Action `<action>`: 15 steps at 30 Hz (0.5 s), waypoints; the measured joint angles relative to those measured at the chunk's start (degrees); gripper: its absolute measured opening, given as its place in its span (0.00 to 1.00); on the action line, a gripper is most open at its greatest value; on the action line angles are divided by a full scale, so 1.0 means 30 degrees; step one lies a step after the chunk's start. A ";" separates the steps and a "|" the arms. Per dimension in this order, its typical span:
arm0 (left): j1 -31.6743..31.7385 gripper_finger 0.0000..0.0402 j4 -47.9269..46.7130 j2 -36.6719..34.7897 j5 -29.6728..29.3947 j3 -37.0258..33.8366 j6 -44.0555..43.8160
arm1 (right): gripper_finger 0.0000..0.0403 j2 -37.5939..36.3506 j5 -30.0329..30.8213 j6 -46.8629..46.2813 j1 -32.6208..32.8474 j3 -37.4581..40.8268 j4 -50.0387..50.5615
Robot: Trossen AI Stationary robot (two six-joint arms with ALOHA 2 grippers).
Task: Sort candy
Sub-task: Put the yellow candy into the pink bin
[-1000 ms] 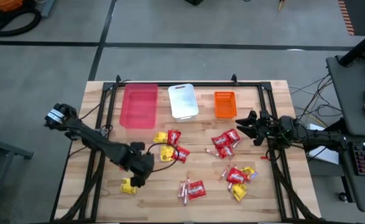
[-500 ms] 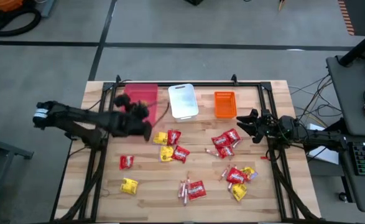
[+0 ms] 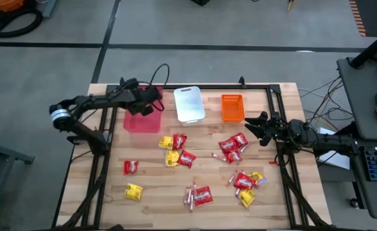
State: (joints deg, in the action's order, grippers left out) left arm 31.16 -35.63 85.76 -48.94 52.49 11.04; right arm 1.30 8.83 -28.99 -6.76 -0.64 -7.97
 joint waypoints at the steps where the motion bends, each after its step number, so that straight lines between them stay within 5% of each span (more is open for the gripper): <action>1: 0.0232 0.00 0.0089 0.0432 0.0000 0.0214 0.0004 | 0.49 0.0000 0.0099 0.0000 0.0000 0.0000 0.0000; 15: 0.0683 0.02 -0.0631 0.4392 0.0010 0.1952 -0.1919 | 0.49 0.0000 0.0104 -0.0197 0.0000 0.0000 0.0000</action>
State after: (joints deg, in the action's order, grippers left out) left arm 33.21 -37.52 98.94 -48.91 58.35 5.28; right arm 1.30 9.14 -29.58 -6.76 -0.64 -7.97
